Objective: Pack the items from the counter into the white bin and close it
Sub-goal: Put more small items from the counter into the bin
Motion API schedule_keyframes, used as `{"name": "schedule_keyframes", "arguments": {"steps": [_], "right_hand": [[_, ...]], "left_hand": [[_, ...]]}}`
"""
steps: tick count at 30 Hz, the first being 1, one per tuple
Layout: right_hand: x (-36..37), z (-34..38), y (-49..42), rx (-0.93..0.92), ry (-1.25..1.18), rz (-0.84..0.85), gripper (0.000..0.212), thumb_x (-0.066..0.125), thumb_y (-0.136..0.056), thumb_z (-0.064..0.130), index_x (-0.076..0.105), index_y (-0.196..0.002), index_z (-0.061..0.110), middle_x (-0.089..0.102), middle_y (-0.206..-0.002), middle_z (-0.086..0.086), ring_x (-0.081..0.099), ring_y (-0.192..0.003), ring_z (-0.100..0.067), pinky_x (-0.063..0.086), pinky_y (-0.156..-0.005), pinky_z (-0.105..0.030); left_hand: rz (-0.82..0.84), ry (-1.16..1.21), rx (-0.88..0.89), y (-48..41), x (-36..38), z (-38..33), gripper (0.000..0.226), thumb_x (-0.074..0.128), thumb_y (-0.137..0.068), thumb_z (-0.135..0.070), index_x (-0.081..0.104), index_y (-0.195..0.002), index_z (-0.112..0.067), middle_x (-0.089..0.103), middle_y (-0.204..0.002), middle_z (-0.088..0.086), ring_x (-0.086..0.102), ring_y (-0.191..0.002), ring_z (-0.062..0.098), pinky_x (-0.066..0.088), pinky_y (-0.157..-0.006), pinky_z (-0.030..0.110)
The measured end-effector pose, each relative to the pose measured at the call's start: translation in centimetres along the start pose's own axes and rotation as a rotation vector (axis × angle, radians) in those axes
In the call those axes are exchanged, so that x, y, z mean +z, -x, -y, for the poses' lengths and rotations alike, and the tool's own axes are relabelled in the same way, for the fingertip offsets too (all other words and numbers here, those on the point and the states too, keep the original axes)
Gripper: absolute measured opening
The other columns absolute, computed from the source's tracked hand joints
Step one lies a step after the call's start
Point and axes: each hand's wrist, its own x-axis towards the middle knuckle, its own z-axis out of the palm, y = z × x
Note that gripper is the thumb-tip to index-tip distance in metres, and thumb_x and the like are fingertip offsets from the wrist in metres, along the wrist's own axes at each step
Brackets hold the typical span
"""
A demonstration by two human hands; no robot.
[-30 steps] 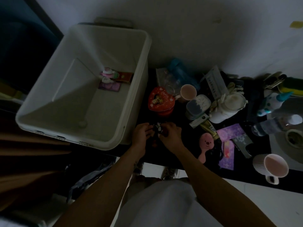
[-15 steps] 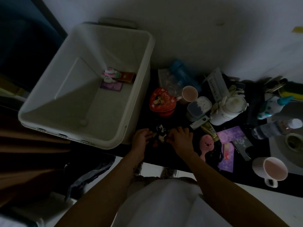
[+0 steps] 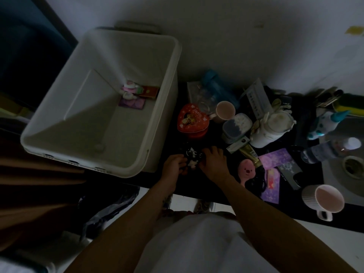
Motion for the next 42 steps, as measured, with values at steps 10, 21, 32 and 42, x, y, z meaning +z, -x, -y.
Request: {"name": "schedule_keyframes", "arguments": {"steps": [10,21,32,42], "right_hand": [[0.8,0.4,-0.3,0.092,-0.439,0.008,0.028,0.062,-0.087,0.022,0.055,-0.106,0.004,0.062,-0.105,-0.014,0.058,-0.099,-0.029,0.046,-0.078,-0.034],[-3.8,3.4,-0.5,0.103,-1.082,0.152,0.015,0.045,-0.091,0.003,0.052,-0.082,0.013,0.057,-0.070,-0.007,0.058,-0.051,-0.010,0.047,-0.047,-0.021],[-5.6,4.6,-0.9,0.135,-1.336,0.231,0.027,0.043,-0.084,0.009,0.066,-0.074,0.017,0.062,-0.074,-0.002,0.057,-0.068,-0.017,0.045,-0.061,-0.028],[-2.3,1.9,-0.6,0.265,-1.049,0.081,0.019,0.050,-0.091,0.006,0.063,-0.106,0.009,0.067,-0.100,-0.012,0.064,-0.085,-0.022,0.054,-0.084,-0.040]], "left_hand": [[0.002,-0.036,0.064,0.5,0.3,-0.3,0.027,0.049,-0.093,-0.003,0.060,-0.112,-0.018,0.066,-0.109,0.007,0.065,-0.095,0.020,0.055,-0.070,0.031],[0.137,-0.285,0.357,1.1,0.2,-1.7,0.055,0.051,-0.091,0.006,0.049,-0.140,-0.019,0.052,-0.138,0.002,0.053,-0.124,0.016,0.047,-0.097,0.023],[-0.002,-0.301,0.354,-0.4,-0.2,-1.6,0.028,0.061,-0.092,-0.015,0.057,-0.117,-0.027,0.066,-0.104,-0.008,0.064,-0.093,0.003,0.046,-0.063,0.010],[-0.062,-0.172,0.388,0.1,-0.4,-1.8,0.014,0.059,-0.095,-0.025,0.060,-0.104,-0.036,0.068,-0.094,-0.013,0.065,-0.079,-0.006,0.045,-0.057,0.004]]}}
